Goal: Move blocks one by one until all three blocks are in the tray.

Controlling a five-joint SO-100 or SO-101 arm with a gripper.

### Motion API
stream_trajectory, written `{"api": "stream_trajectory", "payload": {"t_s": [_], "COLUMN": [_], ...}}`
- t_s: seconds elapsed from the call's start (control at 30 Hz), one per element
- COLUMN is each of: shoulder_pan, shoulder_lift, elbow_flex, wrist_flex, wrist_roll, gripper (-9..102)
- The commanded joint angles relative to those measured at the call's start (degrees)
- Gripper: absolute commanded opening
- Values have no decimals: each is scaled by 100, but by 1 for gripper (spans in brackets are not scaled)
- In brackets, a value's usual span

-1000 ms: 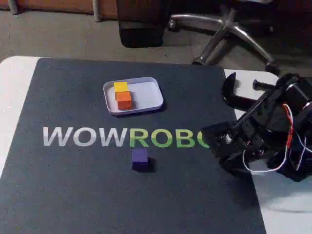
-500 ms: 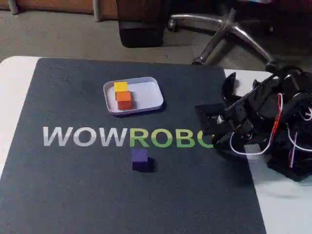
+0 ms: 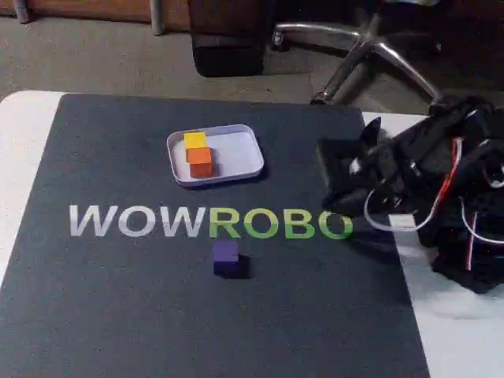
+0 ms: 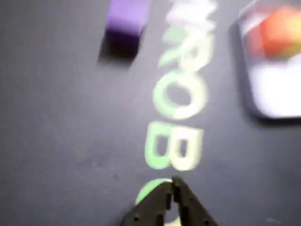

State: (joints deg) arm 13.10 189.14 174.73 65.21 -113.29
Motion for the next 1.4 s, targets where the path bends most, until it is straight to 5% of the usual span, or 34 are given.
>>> {"api": "stream_trajectory", "payload": {"t_s": [0.0, 0.2, 0.4, 0.67, 1.37], "shoulder_pan": [-132, -606, -1266, -1230, -835], "shoulder_lift": [-211, -3085, -5924, -9000, -11180], "elbow_flex": [-1248, -3937, -5906, -7726, -8508], "wrist_flex": [554, 1336, 1362, 1292, 176], "wrist_roll": [176, 1230, 2470, 2900, 2813], "gripper": [-7, -7, -5, -2, 10]}}
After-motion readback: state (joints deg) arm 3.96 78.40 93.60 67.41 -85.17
